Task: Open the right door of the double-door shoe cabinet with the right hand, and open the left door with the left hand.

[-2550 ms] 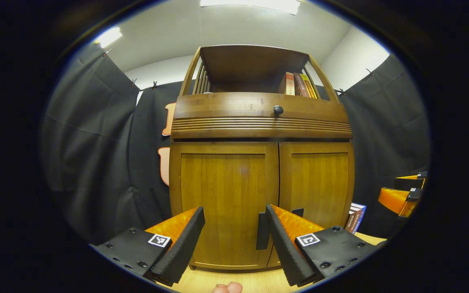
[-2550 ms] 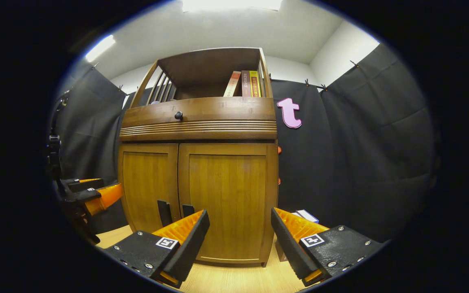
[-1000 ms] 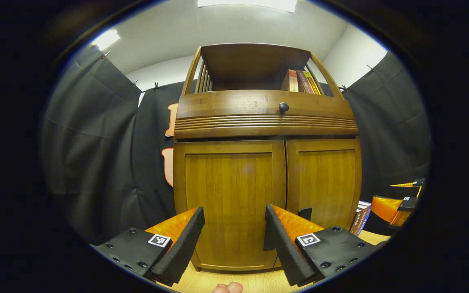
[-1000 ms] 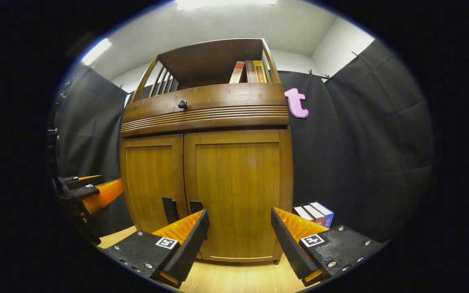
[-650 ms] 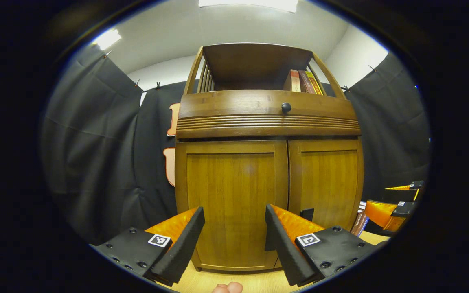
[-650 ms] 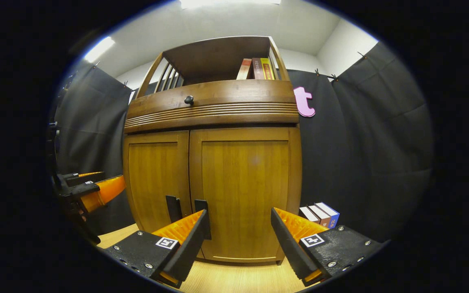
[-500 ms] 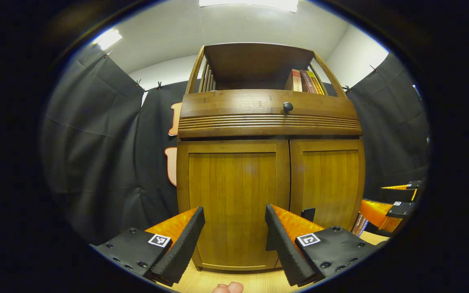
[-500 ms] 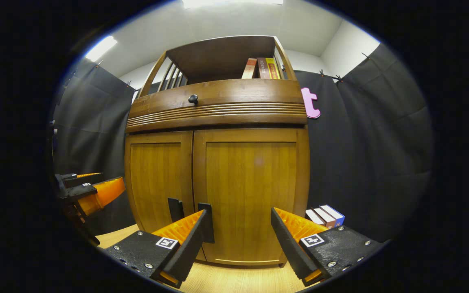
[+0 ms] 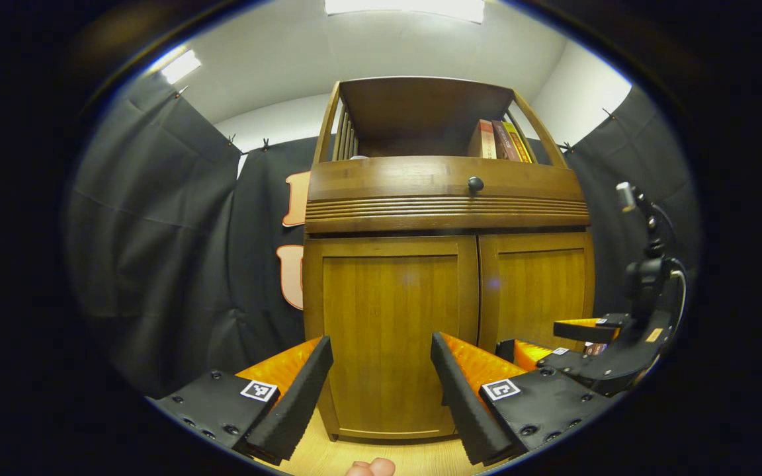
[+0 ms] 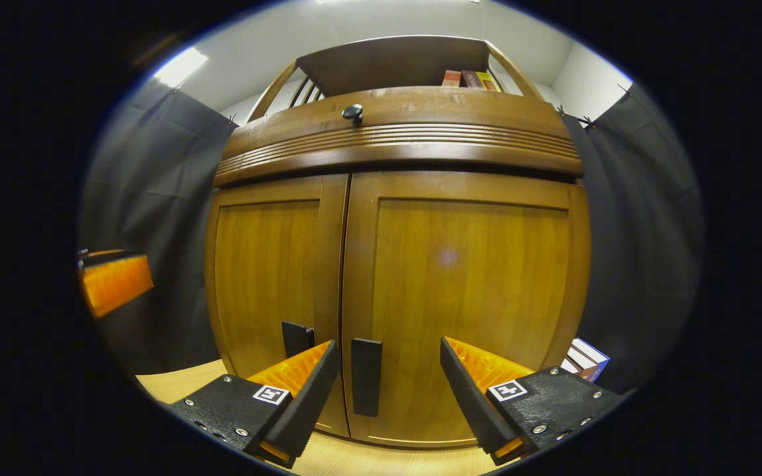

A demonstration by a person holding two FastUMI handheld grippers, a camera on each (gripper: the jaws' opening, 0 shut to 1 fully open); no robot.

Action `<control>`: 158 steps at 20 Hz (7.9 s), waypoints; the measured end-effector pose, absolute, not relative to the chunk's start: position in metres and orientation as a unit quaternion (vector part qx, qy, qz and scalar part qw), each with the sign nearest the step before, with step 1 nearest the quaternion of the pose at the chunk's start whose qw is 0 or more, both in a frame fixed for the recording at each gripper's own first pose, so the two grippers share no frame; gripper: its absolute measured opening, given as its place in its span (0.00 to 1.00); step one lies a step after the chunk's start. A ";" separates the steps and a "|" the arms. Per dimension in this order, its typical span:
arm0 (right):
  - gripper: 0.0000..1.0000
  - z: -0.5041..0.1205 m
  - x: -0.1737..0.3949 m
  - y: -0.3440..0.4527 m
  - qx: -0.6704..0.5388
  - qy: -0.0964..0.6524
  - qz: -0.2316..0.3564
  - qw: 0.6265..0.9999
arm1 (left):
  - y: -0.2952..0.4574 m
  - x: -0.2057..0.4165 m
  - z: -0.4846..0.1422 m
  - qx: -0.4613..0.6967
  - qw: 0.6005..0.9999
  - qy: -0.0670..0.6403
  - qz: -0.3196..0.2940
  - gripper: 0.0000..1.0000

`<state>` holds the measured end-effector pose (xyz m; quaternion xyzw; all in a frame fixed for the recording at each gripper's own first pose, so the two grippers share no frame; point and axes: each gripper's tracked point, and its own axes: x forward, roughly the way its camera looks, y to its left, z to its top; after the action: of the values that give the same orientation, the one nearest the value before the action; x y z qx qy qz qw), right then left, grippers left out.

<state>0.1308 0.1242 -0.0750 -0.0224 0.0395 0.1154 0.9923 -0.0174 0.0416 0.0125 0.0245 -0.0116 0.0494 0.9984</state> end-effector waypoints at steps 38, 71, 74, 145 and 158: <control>0.28 -0.149 0.163 0.155 0.031 0.088 0.128 0.987 | 0.037 -0.047 0.005 0.011 0.999 0.001 0.032 0.95; 0.23 -0.137 -0.021 -0.004 0.026 0.110 0.081 0.990 | -0.026 -0.031 -0.014 -0.015 1.000 0.010 -0.006 0.95; 0.28 -0.137 -0.030 -0.028 0.020 0.113 0.060 0.992 | -0.036 -0.029 -0.016 -0.023 1.000 0.010 -0.011 0.95; 0.93 -0.076 -0.048 -0.036 0.029 0.069 0.060 0.995 | -0.008 -0.002 -0.071 -0.009 0.998 0.047 0.029 0.95; 0.93 -0.077 -0.058 -0.030 0.023 0.076 0.066 0.995 | -0.046 0.114 -0.150 0.010 0.996 0.084 -0.015 0.91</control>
<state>-0.0576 -0.0301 -0.0768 0.0233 0.0763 0.0660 0.9946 0.1137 -0.0457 -0.1503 0.0103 0.0843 -0.0149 0.9963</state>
